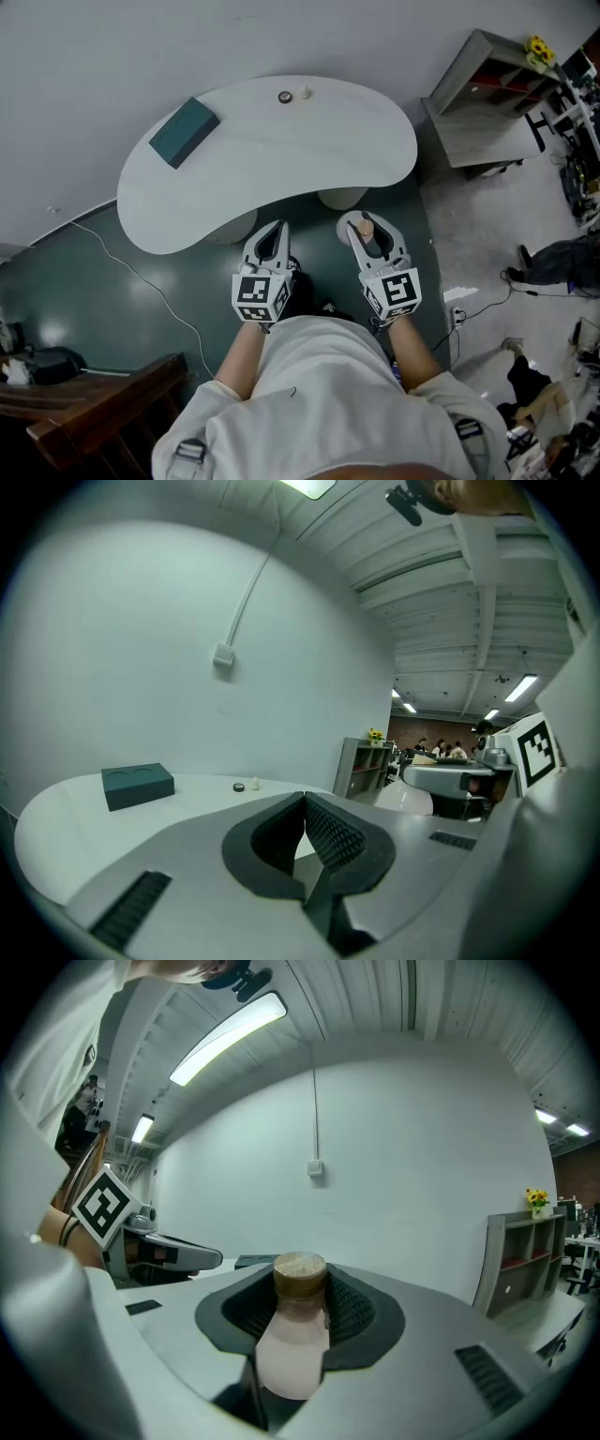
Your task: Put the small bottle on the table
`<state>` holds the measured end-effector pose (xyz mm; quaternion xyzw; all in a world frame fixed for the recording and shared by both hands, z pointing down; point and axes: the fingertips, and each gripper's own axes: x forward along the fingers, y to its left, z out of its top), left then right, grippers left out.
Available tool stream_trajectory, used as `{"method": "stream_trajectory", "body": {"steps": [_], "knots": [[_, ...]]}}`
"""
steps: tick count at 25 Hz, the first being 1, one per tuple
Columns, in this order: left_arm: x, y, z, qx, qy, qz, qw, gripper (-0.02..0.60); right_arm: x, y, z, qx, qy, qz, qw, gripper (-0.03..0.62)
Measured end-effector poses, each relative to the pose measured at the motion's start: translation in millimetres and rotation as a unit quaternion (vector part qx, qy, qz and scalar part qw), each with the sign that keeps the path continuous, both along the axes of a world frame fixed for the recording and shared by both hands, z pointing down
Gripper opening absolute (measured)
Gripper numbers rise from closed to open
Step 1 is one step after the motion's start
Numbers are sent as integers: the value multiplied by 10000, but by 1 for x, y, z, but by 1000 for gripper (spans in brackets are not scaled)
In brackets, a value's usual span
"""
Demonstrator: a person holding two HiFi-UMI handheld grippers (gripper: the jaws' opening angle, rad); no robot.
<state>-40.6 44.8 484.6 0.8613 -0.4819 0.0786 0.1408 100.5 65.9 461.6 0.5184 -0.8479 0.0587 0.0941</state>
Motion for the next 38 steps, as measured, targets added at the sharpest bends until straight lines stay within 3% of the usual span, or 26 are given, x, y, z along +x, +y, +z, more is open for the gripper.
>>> {"method": "stream_trajectory", "body": {"steps": [8,16,28,38], "knots": [[-17,-100,5,-76,-62,404,9991,18,-11,-84,-2,-78,-70,367,9993,130],[-30,-157,21,-216,-52,701,9973,18,-15,-142,6,-221,-161,819,9963,130],[-32,-198,72,-728,-248,538,9956,19,-8,-196,48,-606,-234,787,9948,130],[-6,-250,101,-1076,-423,302,9928,19,29,-255,75,-870,-169,680,9937,130]]}}
